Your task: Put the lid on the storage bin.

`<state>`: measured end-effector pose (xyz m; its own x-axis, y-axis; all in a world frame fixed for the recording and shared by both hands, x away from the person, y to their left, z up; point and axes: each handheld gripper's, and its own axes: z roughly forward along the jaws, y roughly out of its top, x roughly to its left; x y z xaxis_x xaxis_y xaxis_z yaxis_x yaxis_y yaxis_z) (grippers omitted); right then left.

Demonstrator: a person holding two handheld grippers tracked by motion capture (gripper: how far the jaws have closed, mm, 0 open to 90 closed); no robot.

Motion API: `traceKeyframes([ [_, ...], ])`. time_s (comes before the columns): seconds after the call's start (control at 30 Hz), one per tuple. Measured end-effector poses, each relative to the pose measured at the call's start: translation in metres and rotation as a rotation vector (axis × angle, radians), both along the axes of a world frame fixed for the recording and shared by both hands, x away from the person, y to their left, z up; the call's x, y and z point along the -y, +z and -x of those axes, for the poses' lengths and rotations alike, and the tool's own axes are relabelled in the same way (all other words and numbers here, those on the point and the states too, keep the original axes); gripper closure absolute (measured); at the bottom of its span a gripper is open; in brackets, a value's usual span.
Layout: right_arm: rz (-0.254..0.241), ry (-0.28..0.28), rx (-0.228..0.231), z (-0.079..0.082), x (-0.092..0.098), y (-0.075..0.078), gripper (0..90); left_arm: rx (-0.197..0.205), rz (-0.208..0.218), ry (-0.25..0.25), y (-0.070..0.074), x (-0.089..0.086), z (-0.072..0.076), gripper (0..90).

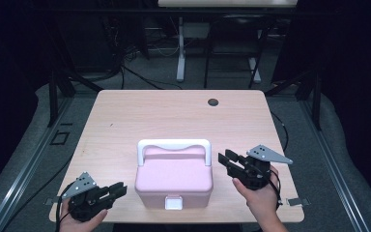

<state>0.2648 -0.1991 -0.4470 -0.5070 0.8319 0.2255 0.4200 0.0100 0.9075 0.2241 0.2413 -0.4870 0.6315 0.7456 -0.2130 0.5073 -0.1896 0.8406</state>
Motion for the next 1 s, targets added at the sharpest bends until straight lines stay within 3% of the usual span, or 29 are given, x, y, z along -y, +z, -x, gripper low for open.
traceKeyframes([
  [0.23, -0.02, -0.03, -0.011, 0.001, 0.01, -0.006, 65.5, -0.002, -0.003, 0.015, 0.007, -0.001, -0.015, 71.9],
  [0.6, -0.005, -0.075, -0.047, -0.001, 0.024, -0.02, 64.0, -0.006, 0.003, 0.065, 0.01, -0.004, -0.042, 70.3],
  [1.0, 0.032, -0.124, -0.075, -0.001, 0.034, -0.042, 61.0, -0.036, -0.016, 0.139, -0.016, -0.016, -0.058, 63.5],
])
